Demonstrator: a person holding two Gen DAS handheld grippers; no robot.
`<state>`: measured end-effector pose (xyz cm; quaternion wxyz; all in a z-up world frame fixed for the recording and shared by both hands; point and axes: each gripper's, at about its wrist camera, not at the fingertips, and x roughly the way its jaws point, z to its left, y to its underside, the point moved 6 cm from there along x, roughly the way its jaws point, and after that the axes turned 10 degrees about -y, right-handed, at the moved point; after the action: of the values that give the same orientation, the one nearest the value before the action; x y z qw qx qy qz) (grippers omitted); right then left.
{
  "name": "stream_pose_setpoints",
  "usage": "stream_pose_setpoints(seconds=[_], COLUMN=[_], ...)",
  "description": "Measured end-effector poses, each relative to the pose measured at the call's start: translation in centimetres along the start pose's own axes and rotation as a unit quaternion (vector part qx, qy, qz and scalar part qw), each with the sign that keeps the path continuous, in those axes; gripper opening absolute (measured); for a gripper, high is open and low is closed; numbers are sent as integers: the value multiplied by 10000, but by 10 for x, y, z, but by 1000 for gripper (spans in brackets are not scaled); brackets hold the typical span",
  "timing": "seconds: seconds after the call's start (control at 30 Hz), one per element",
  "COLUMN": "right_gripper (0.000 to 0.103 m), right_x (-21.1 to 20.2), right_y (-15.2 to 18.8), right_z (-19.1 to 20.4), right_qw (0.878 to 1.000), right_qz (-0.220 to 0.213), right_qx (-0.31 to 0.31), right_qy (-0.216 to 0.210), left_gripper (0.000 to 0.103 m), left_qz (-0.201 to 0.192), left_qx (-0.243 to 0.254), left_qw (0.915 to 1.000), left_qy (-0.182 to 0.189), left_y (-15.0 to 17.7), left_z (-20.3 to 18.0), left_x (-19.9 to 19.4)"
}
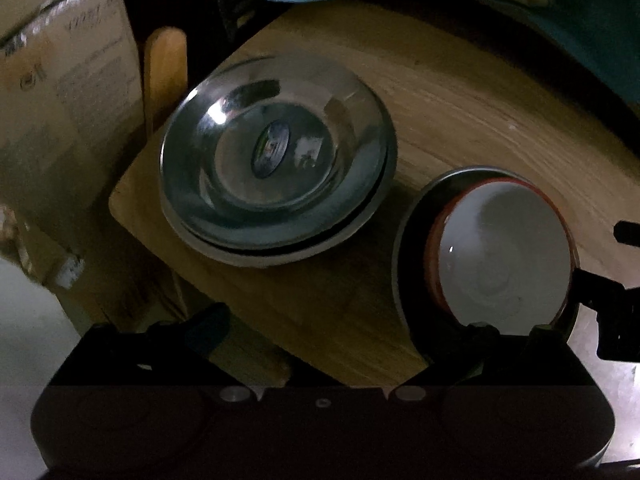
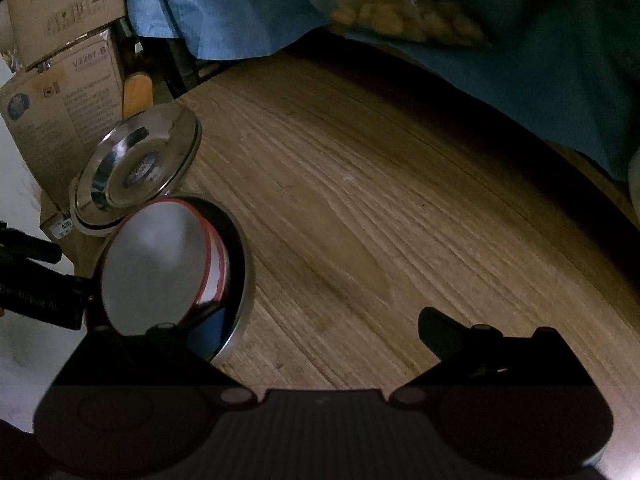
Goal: Organize plates and bowls
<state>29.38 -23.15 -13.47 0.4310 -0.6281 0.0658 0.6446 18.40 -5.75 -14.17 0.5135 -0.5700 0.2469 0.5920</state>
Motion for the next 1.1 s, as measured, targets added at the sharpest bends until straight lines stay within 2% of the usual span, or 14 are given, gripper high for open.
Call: stream_pose_setpoints(seconds=[0.07,0.2,0.3,0.37,0.47,0.57,0.63,0.87,0.93,1.03,1.1], right_gripper=[101,92,85,83,79,70,59,33,26,19,19], right_x=[0,-2,-4,-5,-5,-6,-7,-9,-9,-9,-8], right_y=[0,1,2,3,5,5,5,5,5,5,5], right_z=[0,0,1,1,0,2,4,13,15,17,16], right_qw=[10000,9998,9994,9989,9979,9968,9960,9928,9918,9896,9884], right_qz=[-24,-87,-123,-143,-147,-172,-186,-226,-235,-238,-241], right_qx=[25,72,140,223,378,447,476,610,632,741,822], right_qy=[-33,-175,-298,-376,-510,-637,-728,-1007,-1083,-1206,-1251], left_gripper=[95,85,73,60,46,36,32,13,12,11,11], left_qz=[-73,-125,-141,-145,-130,-129,-144,-214,-245,-284,-288], left_qx=[61,18,-37,-99,-234,-328,-333,-269,-244,-285,-330], left_qw=[10000,9998,9993,9985,9965,9946,9941,9926,9926,9921,9917], left_qy=[-13,157,335,512,786,977,1019,1165,1164,1185,1210], left_y=[0,2,5,6,8,9,9,10,10,10,11], left_z=[-1,0,-2,-3,-4,-6,-7,-14,-15,-14,-14], left_x=[-2,-4,-5,-5,-4,-4,-5,-8,-9,-9,-8])
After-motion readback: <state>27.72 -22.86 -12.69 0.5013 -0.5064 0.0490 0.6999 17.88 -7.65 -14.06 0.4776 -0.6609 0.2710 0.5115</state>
